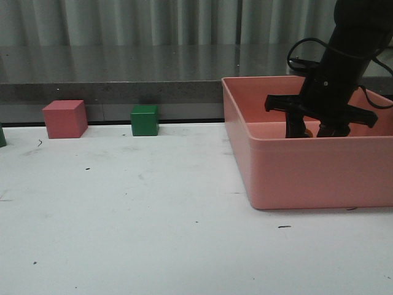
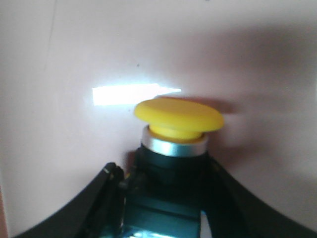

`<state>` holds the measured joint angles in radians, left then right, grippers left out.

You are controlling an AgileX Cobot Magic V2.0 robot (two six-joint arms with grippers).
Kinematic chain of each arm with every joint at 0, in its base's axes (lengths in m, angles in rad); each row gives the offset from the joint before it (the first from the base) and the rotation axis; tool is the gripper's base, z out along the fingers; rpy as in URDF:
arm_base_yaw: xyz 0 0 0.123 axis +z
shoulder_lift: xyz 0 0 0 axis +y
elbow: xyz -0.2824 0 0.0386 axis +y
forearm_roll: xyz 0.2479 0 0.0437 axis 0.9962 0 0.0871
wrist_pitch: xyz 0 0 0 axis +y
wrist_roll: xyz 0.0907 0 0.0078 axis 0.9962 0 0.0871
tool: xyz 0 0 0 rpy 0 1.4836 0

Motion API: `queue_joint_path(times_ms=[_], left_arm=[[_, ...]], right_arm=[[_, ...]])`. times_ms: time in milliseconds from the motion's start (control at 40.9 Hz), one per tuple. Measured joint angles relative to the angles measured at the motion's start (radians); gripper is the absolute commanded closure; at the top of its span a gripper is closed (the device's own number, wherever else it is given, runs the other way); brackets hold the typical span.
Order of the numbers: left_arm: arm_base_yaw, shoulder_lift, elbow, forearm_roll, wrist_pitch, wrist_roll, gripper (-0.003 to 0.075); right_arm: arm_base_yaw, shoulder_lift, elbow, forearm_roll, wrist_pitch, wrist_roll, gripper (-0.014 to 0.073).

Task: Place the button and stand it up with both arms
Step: 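Lower the right gripper into the pink bin and grasp the yellow button, then lift the button out of the bin and carry it toward the left arm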

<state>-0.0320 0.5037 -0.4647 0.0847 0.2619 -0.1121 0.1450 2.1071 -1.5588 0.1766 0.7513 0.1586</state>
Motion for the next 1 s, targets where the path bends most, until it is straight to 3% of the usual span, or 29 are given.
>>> queue_joint_path(times_ms=[244,488,708,1001], left_arm=[[0.000,0.000,0.000,0.000,0.000,0.000,0.0190],[0.000,0.000,0.000,0.000,0.000,0.000,0.0191],[0.000,0.000,0.000,0.000,0.000,0.000,0.0192],[0.000,0.000,0.000,0.000,0.000,0.000,0.0192]], right_arm=[[0.000,-0.080,0.000,0.000,0.022,0.000,0.0321],[0.040,-0.286,0.000,-0.006,0.026,-0.002,0.0321],[0.184,-0.403,0.000,-0.006,0.028,-0.003,0.0321],[0.463,-0.331,-0.003,0.026,-0.008,-0.003,0.0321]])
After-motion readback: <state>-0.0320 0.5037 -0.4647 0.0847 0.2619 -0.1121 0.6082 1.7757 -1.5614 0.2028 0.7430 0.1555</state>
